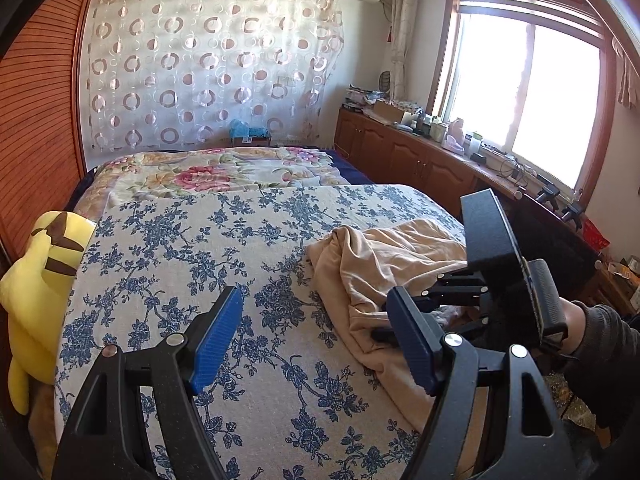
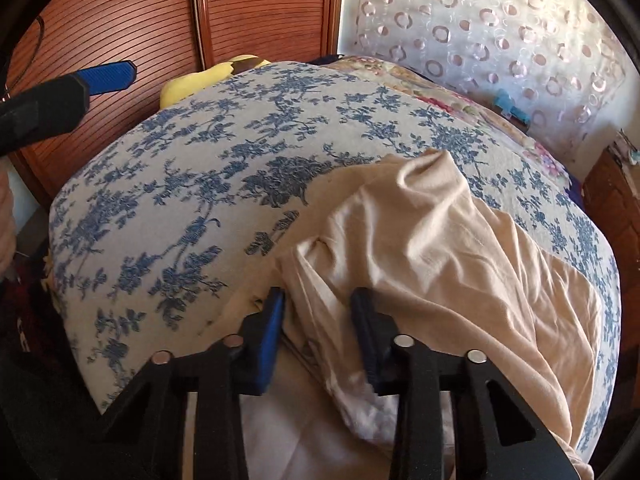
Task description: Fold small clothes
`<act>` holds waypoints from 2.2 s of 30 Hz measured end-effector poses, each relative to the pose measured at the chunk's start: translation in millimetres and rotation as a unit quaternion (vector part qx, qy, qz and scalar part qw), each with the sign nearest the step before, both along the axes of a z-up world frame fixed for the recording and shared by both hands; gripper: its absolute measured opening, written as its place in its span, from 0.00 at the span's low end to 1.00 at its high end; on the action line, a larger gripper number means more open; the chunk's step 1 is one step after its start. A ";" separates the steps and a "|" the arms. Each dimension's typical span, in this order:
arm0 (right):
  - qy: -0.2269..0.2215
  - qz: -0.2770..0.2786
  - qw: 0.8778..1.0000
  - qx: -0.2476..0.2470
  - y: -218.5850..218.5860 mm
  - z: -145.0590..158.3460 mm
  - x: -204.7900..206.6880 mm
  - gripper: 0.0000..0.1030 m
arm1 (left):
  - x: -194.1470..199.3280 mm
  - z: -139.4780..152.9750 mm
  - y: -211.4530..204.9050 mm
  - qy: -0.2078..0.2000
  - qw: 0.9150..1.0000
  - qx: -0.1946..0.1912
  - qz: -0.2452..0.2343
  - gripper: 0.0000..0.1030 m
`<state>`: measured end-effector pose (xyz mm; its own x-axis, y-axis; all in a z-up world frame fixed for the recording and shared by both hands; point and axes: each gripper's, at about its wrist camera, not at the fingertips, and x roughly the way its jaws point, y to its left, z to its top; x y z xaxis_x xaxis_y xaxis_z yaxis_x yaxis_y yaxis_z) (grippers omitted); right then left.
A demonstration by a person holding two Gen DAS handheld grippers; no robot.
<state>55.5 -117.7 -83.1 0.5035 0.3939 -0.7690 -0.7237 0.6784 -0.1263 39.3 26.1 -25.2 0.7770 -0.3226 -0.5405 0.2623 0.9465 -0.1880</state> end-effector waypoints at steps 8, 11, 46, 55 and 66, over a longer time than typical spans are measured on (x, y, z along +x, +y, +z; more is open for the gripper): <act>-0.051 -0.034 0.996 0.065 -35.8 46.7 -2.6 0.04 | -1.0 -1.2 -2.9 0.002 1.000 0.002 -0.004 0.73; -0.079 -0.066 0.991 0.082 -65.1 78.5 5.7 0.04 | -0.8 -1.7 -5.1 0.002 1.000 0.003 -0.007 0.73; -0.017 -0.114 0.993 0.018 -109.6 34.0 -29.1 0.44 | 4.0 -14.4 -31.7 0.022 0.999 0.005 -0.038 0.73; -0.014 -0.122 0.992 -0.004 -122.8 22.9 -34.9 0.07 | 3.5 -15.5 -32.2 0.023 0.999 0.001 -0.040 0.73; -0.040 -0.179 0.981 0.055 -209.4 65.2 -113.2 0.04 | 3.5 -16.4 -34.3 0.025 0.999 -0.002 -0.043 0.73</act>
<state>-57.7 -327.1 -18.0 0.6820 0.2582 -0.6843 -0.4267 0.9003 -0.0856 42.8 -8.1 -41.5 0.7182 -0.3885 -0.5772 0.3319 0.9204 -0.2066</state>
